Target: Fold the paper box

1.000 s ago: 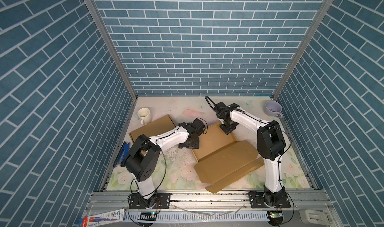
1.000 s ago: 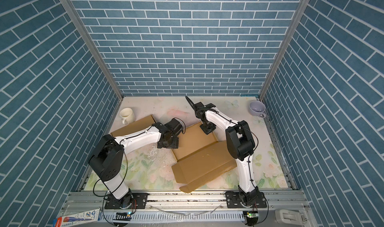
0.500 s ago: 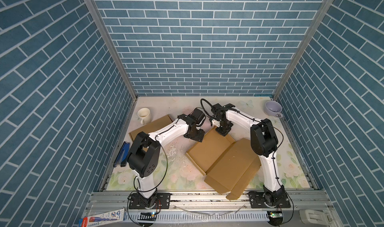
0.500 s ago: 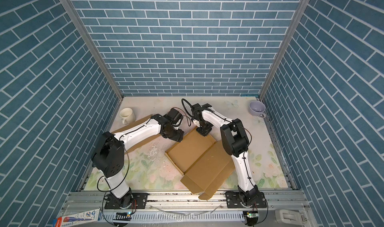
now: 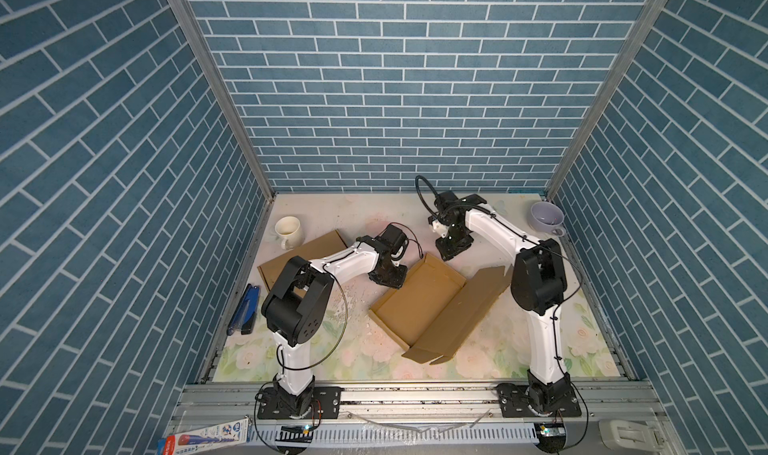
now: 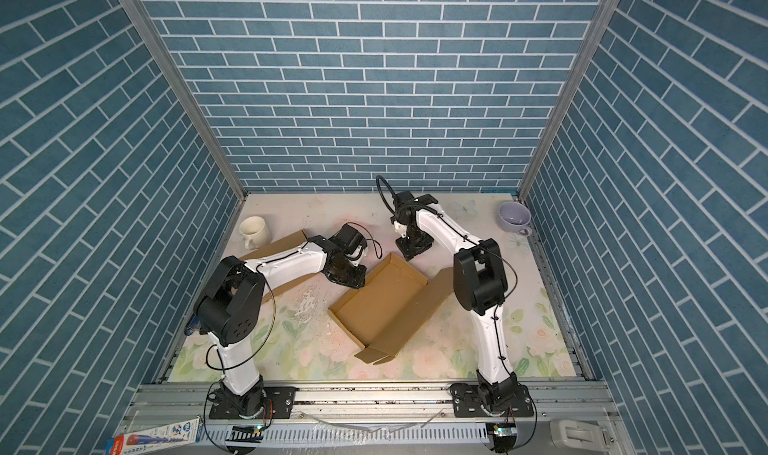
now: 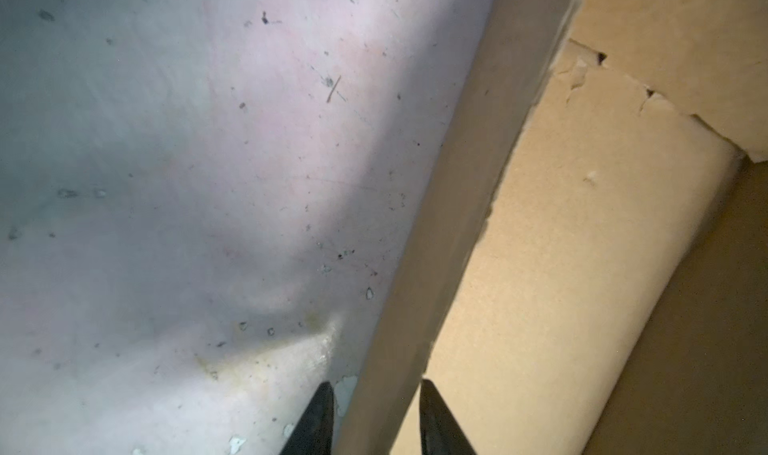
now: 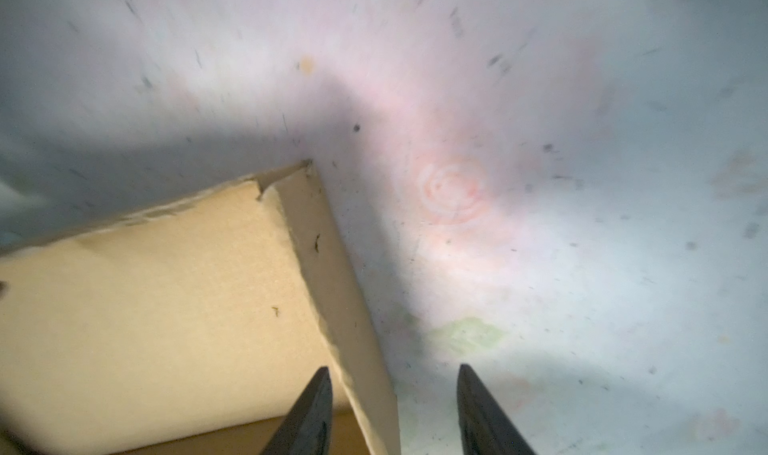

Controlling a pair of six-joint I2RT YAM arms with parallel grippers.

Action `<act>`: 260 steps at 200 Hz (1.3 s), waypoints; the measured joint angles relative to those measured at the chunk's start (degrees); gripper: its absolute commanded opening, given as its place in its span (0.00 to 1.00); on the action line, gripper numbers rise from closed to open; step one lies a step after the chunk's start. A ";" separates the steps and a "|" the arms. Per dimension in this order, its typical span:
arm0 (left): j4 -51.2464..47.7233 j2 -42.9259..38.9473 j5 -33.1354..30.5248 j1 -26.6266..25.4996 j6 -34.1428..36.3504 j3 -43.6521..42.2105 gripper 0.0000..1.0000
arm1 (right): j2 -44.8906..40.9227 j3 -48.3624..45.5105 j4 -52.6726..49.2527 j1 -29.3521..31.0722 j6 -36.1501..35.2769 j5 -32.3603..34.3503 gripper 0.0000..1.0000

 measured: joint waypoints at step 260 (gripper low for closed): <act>17.94 2.78 -8.37 2.45 -29.97 -2.32 0.04 | -15.56 -1.05 -3.41 -18.34 11.21 -15.13 0.53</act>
